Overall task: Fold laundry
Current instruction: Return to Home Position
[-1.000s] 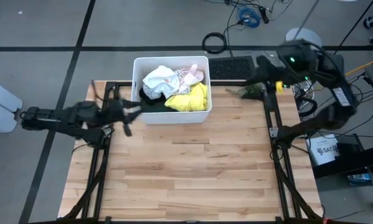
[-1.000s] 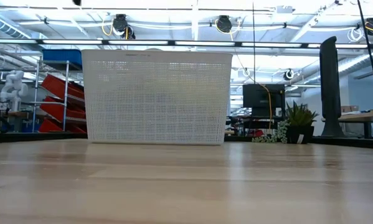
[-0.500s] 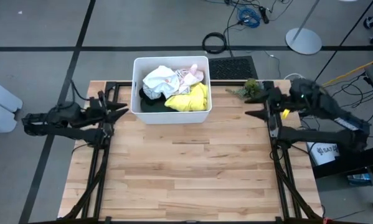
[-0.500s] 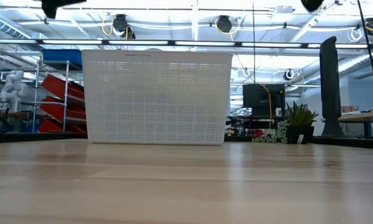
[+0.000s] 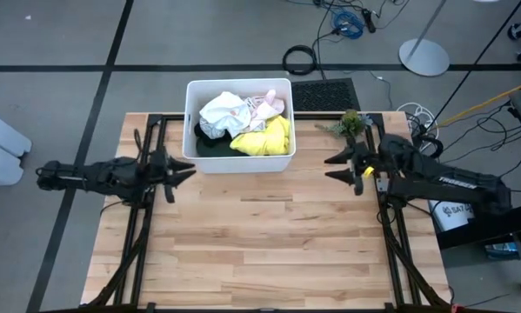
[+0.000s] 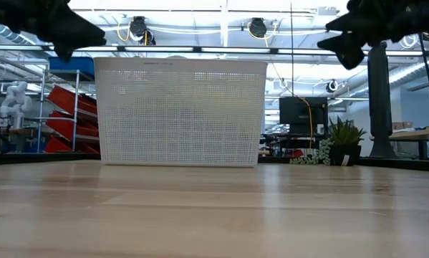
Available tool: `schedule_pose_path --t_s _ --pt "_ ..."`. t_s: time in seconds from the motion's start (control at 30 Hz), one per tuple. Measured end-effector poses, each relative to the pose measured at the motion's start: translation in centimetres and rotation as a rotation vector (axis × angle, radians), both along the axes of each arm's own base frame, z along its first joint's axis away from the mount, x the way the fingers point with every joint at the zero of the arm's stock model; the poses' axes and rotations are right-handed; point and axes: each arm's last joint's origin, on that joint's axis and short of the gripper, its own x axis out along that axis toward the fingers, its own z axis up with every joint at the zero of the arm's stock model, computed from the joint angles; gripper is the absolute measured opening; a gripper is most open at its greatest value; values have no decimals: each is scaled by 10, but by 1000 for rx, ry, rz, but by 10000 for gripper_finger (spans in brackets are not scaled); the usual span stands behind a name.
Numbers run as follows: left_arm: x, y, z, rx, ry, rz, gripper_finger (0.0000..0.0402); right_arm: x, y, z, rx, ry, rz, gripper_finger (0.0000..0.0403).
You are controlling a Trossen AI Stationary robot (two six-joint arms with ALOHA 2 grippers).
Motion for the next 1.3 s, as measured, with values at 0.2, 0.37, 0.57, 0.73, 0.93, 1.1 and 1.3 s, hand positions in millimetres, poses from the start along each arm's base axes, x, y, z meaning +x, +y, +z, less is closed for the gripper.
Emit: schedule_pose_path --t_s 0.2,0.37,0.57,0.73,0.93,1.1,1.3 --pt "6 -2 -13 -13 -30 -51 109 -3 2 -22 41 -77 -6 201" --pt "5 -2 -14 -12 -31 -51 109 -13 13 -39 99 -105 47 201" --pt "5 -2 -14 -12 -30 -51 109 -24 24 -52 93 -219 69 201" --pt "5 -2 -14 -12 -29 -51 109 -30 26 -58 65 -271 47 201" --pt "5 -2 -14 -37 -33 -47 109 -31 25 -71 78 -271 -21 201" --pt "5 -2 -15 -45 -25 -47 109 -29 22 -86 102 -244 -89 201" --pt "6 -4 -24 -73 -37 -40 109 -28 22 -98 118 -210 -94 201"
